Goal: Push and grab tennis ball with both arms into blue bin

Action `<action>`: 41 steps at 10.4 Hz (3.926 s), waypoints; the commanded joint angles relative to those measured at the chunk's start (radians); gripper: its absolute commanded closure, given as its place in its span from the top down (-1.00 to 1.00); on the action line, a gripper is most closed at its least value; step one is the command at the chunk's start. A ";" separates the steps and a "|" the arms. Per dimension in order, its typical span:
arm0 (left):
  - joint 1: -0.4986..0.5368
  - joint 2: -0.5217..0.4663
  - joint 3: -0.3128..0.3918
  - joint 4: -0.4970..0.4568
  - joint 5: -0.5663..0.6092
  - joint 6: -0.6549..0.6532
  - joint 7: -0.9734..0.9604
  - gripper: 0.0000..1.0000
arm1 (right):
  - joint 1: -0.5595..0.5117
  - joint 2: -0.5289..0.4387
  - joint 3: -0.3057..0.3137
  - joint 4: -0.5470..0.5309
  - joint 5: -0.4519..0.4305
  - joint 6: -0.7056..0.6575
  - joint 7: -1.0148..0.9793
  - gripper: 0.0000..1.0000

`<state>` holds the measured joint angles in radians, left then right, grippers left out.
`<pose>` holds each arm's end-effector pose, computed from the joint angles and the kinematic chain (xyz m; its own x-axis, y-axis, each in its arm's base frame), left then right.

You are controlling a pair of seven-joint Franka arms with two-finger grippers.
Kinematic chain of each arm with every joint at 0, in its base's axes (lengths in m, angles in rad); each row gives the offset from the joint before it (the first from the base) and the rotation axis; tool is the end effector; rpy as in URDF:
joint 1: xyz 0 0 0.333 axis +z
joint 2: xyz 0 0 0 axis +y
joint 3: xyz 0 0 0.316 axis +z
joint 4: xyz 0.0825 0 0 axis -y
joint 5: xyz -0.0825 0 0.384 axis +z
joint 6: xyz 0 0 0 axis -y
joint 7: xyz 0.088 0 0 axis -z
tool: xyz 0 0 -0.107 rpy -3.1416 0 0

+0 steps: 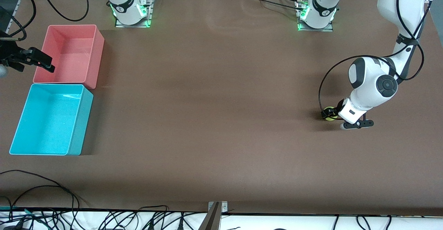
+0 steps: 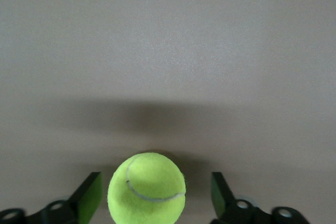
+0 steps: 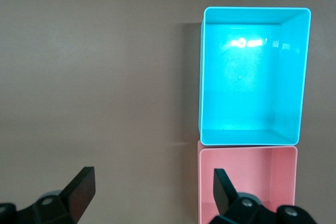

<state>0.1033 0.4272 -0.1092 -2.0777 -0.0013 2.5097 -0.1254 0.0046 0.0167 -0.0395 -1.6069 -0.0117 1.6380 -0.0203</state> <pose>0.5894 -0.0028 0.2216 0.9915 0.1301 0.0012 0.1299 -0.9904 0.0465 0.5647 -0.0207 0.6040 0.9998 -0.0138 0.0142 -0.0140 -0.9998 0.0126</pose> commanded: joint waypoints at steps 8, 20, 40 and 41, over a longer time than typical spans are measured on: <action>0.033 -0.193 0.026 -0.008 0.023 -0.195 0.319 -1.00 | 0.000 0.008 0.001 0.021 0.018 -0.020 -0.020 1.00; 0.055 -0.075 0.062 -0.002 0.011 -0.053 1.361 -1.00 | 0.003 0.008 0.004 0.021 0.018 -0.018 0.039 1.00; 0.012 0.054 0.033 -0.073 -0.057 0.129 1.712 -1.00 | 0.002 0.008 0.003 0.022 0.018 -0.017 0.025 1.00; 0.007 0.059 0.001 -0.073 -0.055 0.129 1.631 -1.00 | 0.002 0.006 0.003 0.022 0.018 -0.017 0.025 1.00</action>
<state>0.1348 0.4803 -0.0683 -2.1460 -0.0310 2.6190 1.6110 0.0059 0.0177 -0.0358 -1.6069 -0.0107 1.6360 -0.0109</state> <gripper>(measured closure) 0.991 0.000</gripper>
